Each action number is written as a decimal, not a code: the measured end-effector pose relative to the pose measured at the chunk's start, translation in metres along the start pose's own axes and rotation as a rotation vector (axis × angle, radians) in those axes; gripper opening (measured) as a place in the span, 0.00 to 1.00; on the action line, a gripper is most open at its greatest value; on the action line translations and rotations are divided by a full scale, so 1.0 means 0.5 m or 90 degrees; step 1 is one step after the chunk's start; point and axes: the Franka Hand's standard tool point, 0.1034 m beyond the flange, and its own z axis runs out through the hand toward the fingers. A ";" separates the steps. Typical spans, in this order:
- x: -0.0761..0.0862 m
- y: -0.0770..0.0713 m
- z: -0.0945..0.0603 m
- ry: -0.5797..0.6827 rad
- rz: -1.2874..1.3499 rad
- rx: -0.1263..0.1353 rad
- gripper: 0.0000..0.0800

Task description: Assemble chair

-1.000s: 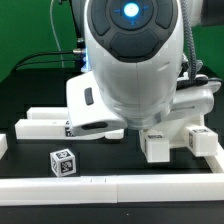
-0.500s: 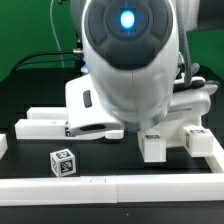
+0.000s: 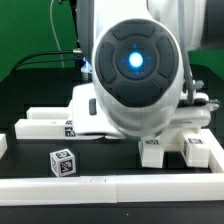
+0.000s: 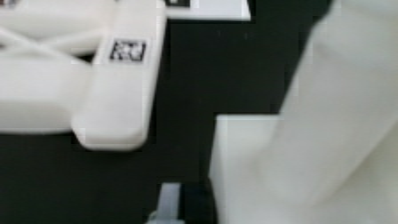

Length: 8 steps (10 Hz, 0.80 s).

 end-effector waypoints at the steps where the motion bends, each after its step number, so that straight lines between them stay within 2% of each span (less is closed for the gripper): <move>1: 0.002 -0.006 0.006 0.009 -0.001 -0.002 0.04; 5: 0.012 -0.006 0.018 0.009 0.001 -0.007 0.04; 6: 0.013 -0.006 0.018 0.008 0.001 -0.007 0.14; 7: 0.013 -0.006 0.018 0.008 0.001 -0.006 0.36; 8: 0.013 -0.005 0.018 0.008 0.001 -0.006 0.36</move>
Offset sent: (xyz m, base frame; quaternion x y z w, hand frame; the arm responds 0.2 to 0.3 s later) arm 0.0053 0.0107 -0.0056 -0.0055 0.0305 -0.0021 0.9995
